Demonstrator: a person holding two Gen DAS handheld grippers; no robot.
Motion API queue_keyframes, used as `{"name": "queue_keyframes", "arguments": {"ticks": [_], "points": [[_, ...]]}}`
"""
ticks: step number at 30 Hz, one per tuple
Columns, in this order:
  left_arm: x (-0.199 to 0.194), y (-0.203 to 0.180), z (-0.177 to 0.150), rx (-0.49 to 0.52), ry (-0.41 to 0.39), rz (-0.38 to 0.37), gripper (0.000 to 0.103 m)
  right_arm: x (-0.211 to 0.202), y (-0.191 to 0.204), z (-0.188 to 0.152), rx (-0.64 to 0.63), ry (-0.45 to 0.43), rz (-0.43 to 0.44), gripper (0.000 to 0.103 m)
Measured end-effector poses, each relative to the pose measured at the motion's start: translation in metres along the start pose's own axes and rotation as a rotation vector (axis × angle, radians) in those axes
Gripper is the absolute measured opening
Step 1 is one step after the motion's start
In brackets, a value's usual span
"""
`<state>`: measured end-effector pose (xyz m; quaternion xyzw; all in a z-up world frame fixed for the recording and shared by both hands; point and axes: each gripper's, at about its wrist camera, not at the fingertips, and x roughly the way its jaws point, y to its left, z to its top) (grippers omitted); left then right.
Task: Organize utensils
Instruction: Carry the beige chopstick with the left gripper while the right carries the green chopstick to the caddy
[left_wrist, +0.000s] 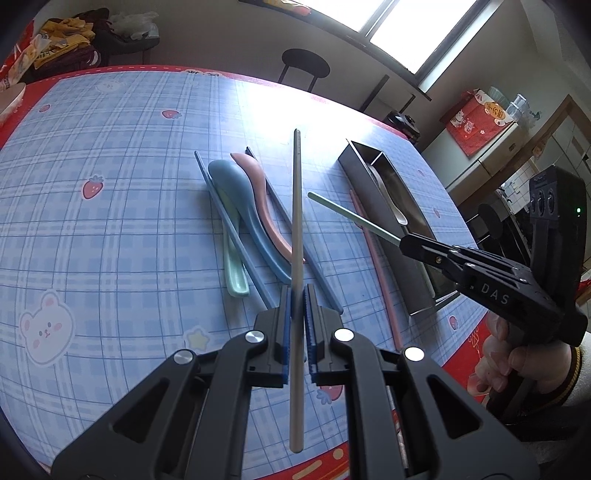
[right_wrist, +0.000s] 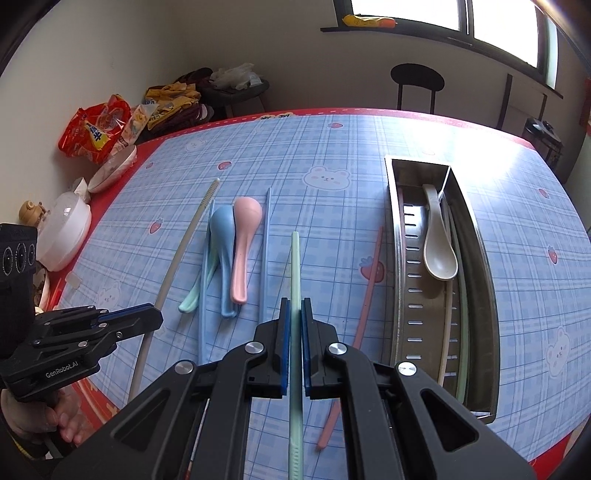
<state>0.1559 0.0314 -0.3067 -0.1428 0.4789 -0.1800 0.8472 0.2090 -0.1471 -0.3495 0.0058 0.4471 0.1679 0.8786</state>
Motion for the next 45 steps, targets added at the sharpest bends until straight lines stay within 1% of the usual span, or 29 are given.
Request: {"name": "queue_keyframes", "arguments": {"ticks": [8, 13, 17, 21, 27, 31, 35, 38, 40, 42, 45], "points": [[-0.008, -0.002, 0.000, 0.001, -0.009, -0.001, 0.011, -0.021, -0.001, 0.005, -0.008, -0.068, -0.007, 0.006], [-0.011, 0.001, 0.004, -0.017, -0.005, -0.002, 0.011, -0.030, -0.003, 0.006, -0.005, -0.093, -0.008, 0.006], [-0.011, -0.002, 0.010, -0.007, 0.006, 0.001, 0.011, -0.034, -0.011, 0.004, 0.024, -0.106, -0.010, 0.006], [-0.010, -0.009, 0.020, -0.004, 0.024, -0.012, 0.011, -0.041, -0.023, 0.003, 0.064, -0.129, -0.017, 0.006], [0.000, -0.027, 0.042, 0.012, 0.060, -0.045, 0.011, -0.052, -0.056, 0.003, 0.152, -0.171, -0.050, 0.006], [0.014, -0.045, 0.057, 0.011, 0.093, -0.080, 0.011, -0.054, -0.086, 0.001, 0.247, -0.180, -0.071, 0.006], [0.035, -0.064, 0.071, -0.002, 0.134, -0.120, 0.011, -0.051, -0.106, -0.001, 0.286, -0.186, -0.094, 0.006], [0.056, -0.078, 0.084, -0.033, 0.172, -0.154, 0.011, -0.045, -0.121, 0.000, 0.318, -0.178, -0.099, 0.006], [0.070, -0.085, 0.092, -0.067, 0.192, -0.182, 0.011, -0.041, -0.129, 0.000, 0.337, -0.171, -0.098, 0.006], [0.087, -0.090, 0.097, -0.124, 0.221, -0.209, 0.011, -0.037, -0.133, 0.001, 0.344, -0.166, -0.096, 0.006], [0.110, -0.098, 0.101, -0.197, 0.256, -0.231, 0.011, -0.033, -0.138, 0.005, 0.342, -0.163, -0.089, 0.006]]}}
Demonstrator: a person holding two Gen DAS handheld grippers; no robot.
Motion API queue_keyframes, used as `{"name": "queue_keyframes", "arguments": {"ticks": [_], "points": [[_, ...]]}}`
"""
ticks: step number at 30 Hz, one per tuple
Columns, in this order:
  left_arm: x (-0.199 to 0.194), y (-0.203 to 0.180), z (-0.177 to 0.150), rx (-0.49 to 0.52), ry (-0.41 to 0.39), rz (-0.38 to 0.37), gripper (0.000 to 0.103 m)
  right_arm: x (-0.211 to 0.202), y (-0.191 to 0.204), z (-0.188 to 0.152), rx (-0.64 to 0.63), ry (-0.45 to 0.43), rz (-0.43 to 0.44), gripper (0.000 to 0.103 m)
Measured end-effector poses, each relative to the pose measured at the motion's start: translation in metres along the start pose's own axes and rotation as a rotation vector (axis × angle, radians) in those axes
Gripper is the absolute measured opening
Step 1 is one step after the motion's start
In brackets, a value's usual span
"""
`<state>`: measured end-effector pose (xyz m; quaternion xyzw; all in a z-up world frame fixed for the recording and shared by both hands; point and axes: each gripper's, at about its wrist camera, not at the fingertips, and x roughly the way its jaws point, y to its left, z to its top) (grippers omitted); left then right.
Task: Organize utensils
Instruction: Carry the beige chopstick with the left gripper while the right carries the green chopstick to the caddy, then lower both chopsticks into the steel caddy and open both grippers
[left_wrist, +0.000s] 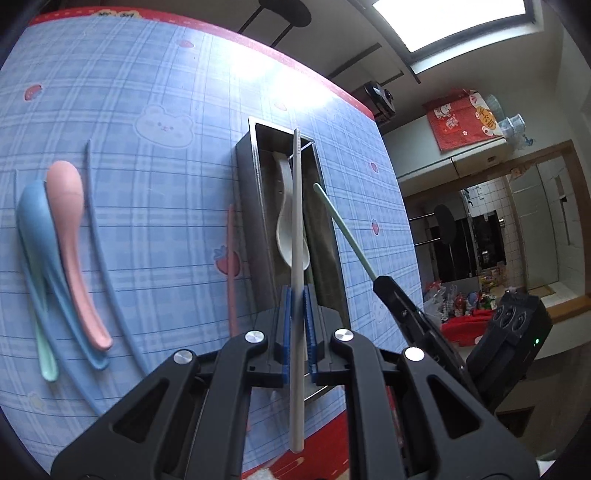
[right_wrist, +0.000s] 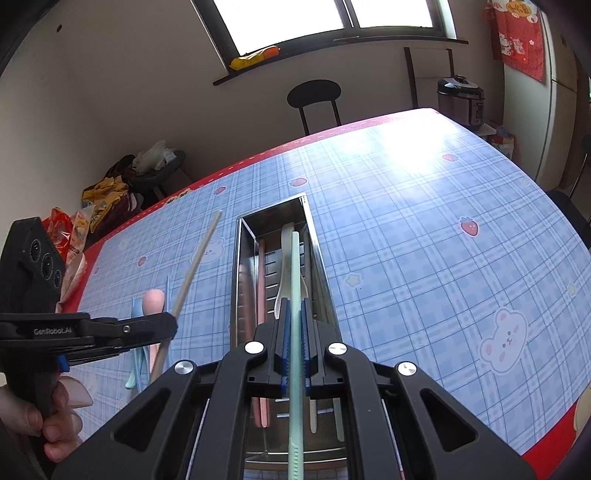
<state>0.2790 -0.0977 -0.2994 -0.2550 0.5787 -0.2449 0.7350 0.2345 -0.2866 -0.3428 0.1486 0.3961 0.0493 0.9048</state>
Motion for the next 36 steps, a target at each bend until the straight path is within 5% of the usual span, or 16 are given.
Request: {"name": "queue_keyframes", "arguments": {"ticks": [12, 36], "points": [[0.060, -0.002, 0.011, -0.207, 0.055, 0.009, 0.011, 0.020, -0.008, 0.006, 0.010, 0.037, -0.002, 0.006], [0.073, -0.003, 0.033, -0.231, 0.020, 0.073, 0.011, 0.048, -0.011, 0.003, 0.038, 0.130, -0.002, 0.006]]}}
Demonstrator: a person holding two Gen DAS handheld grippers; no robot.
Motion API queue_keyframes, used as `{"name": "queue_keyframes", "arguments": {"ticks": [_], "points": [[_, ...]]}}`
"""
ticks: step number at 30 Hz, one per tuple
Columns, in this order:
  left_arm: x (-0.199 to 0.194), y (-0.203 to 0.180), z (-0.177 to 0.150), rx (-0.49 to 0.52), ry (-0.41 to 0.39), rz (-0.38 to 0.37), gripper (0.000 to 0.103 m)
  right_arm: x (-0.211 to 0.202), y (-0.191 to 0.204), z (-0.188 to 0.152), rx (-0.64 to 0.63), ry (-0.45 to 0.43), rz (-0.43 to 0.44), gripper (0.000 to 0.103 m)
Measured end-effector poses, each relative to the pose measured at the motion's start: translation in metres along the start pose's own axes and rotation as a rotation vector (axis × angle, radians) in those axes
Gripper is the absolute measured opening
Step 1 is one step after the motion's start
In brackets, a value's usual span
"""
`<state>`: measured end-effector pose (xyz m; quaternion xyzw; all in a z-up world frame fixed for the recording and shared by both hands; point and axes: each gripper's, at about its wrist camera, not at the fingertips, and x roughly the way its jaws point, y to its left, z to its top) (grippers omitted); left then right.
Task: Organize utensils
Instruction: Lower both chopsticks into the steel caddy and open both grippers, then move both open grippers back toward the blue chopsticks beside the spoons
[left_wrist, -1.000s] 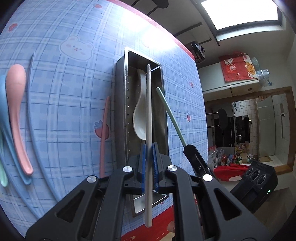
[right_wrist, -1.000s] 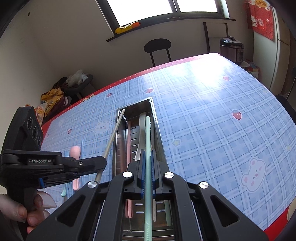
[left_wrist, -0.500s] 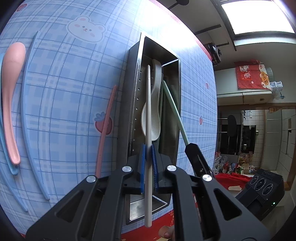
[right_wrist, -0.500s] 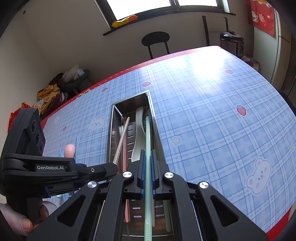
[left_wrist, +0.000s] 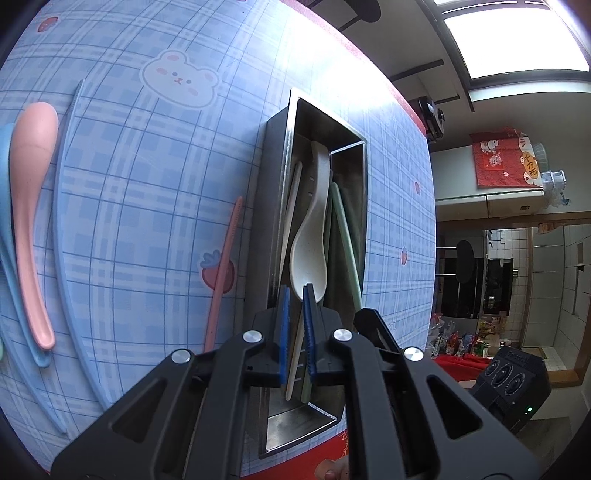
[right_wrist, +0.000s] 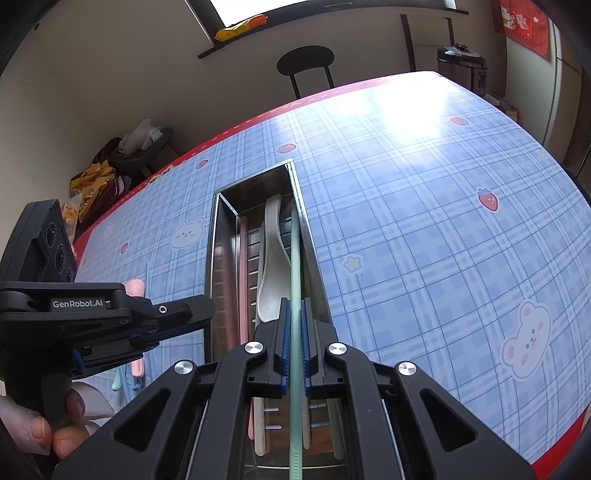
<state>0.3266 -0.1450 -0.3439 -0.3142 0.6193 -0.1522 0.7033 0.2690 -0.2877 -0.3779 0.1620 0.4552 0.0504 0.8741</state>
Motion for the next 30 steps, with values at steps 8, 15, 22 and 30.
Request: {"name": "queue_keyframes", "arguments": {"ticks": [8, 15, 22, 30], "points": [[-0.027, 0.012, 0.004, 0.013, -0.059, 0.024, 0.024, -0.006, 0.008, 0.002, -0.022, -0.002, -0.006, 0.013], [-0.062, 0.020, 0.001, 0.073, -0.122, 0.044, 0.049, -0.024, 0.020, 0.002, -0.061, -0.026, -0.038, 0.058], [-0.101, 0.052, -0.008, 0.062, -0.167, 0.087, 0.081, -0.040, 0.036, -0.002, -0.102, -0.055, -0.069, 0.093], [-0.136, 0.100, -0.020, 0.038, -0.197, 0.141, 0.097, -0.040, 0.066, -0.015, -0.190, -0.034, -0.079, 0.097]]}}
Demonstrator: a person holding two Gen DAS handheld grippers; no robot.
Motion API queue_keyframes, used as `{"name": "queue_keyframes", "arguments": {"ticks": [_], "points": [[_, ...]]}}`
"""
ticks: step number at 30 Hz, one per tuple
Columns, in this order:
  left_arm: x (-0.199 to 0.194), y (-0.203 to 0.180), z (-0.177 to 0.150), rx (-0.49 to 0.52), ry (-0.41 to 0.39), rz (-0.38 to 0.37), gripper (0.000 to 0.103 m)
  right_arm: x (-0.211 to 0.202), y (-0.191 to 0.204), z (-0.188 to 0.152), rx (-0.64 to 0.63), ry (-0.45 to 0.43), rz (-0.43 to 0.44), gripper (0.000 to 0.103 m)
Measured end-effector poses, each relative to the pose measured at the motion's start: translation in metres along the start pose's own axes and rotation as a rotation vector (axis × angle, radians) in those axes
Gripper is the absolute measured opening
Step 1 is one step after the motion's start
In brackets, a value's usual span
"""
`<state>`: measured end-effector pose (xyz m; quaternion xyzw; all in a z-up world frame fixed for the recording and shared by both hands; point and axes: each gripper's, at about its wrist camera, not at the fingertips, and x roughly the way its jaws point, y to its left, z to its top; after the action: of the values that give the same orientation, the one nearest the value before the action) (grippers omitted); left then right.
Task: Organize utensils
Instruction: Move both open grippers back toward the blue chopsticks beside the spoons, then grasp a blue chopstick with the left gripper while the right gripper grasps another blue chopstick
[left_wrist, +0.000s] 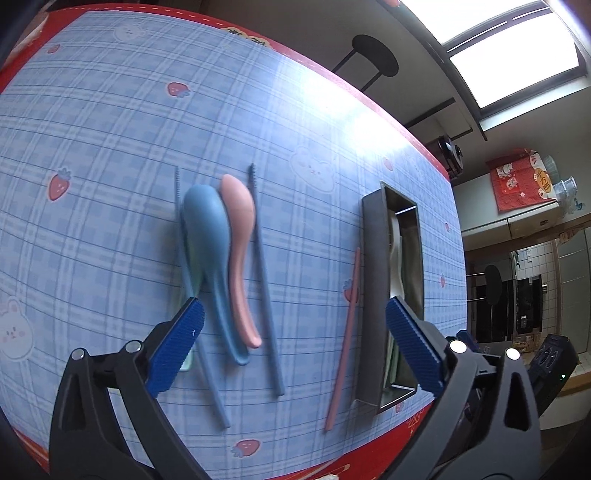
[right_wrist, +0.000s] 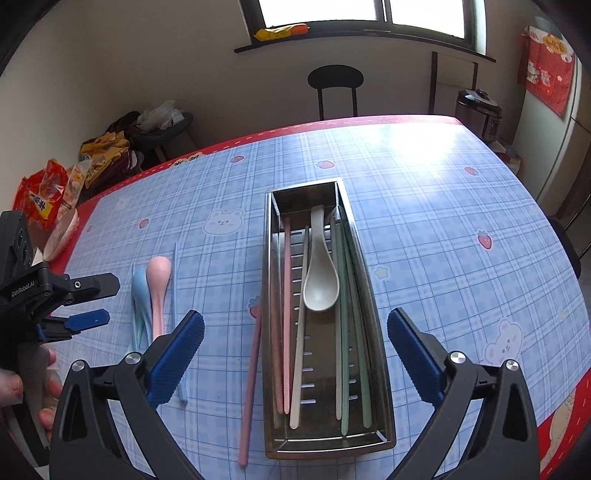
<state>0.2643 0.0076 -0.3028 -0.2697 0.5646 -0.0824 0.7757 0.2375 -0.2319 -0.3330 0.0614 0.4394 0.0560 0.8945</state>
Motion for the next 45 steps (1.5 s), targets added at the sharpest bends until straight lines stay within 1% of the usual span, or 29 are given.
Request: {"name": "queue_keyframes", "arguments": {"ticks": [3, 6, 11, 14, 17, 19, 22, 26, 30, 32, 33, 36, 37, 39, 40, 41, 42, 44, 45], "points": [[-0.011, 0.020, -0.003, -0.008, -0.027, 0.032, 0.097, 0.001, 0.012, -0.004, -0.025, 0.008, 0.003, 0.097], [-0.021, 0.035, -0.006, 0.009, -0.062, 0.078, 0.097, 0.005, 0.023, -0.008, -0.051, 0.023, 0.004, 0.097], [-0.029, 0.052, -0.016, 0.112, -0.077, 0.197, 0.097, 0.010, 0.043, -0.010, -0.111, 0.032, 0.013, 0.097], [-0.033, 0.057, -0.023, 0.182, -0.098, 0.245, 0.097, 0.014, 0.052, -0.009, -0.129, 0.041, 0.030, 0.097], [-0.034, 0.061, -0.027, 0.222, -0.109, 0.271, 0.097, 0.022, 0.060, -0.009, -0.158, 0.072, 0.034, 0.097], [-0.035, 0.064, -0.028, 0.236, -0.116, 0.268, 0.097, 0.028, 0.066, -0.010, -0.175, 0.091, 0.036, 0.097], [-0.036, 0.065, -0.028, 0.271, -0.120, 0.256, 0.097, 0.035, 0.075, -0.011, -0.197, 0.129, 0.076, 0.097], [-0.031, 0.061, -0.024, 0.301, -0.106, 0.238, 0.097, 0.048, 0.087, -0.012, -0.238, 0.174, 0.071, 0.097], [-0.021, 0.061, -0.017, 0.274, -0.061, 0.200, 0.097, 0.059, 0.093, -0.011, -0.268, 0.204, 0.073, 0.097], [-0.016, 0.062, -0.014, 0.254, -0.045, 0.180, 0.097, 0.063, 0.098, -0.010, -0.296, 0.190, 0.041, 0.097], [-0.013, 0.061, -0.014, 0.252, -0.041, 0.184, 0.097, 0.065, 0.099, -0.010, -0.311, 0.186, 0.032, 0.097], [-0.005, 0.059, -0.010, 0.260, -0.022, 0.207, 0.097, 0.072, 0.105, -0.008, -0.344, 0.194, 0.054, 0.097], [-0.003, 0.058, -0.010, 0.261, -0.021, 0.197, 0.097, 0.075, 0.107, -0.007, -0.352, 0.197, 0.062, 0.097], [-0.003, 0.056, -0.009, 0.262, -0.045, 0.176, 0.097, 0.079, 0.111, -0.005, -0.366, 0.201, 0.081, 0.087], [-0.003, 0.055, -0.008, 0.264, -0.055, 0.181, 0.097, 0.083, 0.114, -0.004, -0.373, 0.207, 0.082, 0.078], [-0.003, 0.054, -0.007, 0.265, -0.064, 0.187, 0.097, 0.086, 0.115, -0.003, -0.377, 0.216, 0.086, 0.073], [-0.002, 0.053, -0.006, 0.263, -0.072, 0.186, 0.097, 0.090, 0.117, -0.003, -0.373, 0.223, 0.093, 0.071], [-0.004, 0.053, -0.003, 0.243, -0.092, 0.179, 0.097, 0.097, 0.119, -0.001, -0.362, 0.235, 0.111, 0.064], [-0.004, 0.054, -0.002, 0.231, -0.100, 0.181, 0.097, 0.099, 0.120, -0.001, -0.360, 0.239, 0.119, 0.063]]}}
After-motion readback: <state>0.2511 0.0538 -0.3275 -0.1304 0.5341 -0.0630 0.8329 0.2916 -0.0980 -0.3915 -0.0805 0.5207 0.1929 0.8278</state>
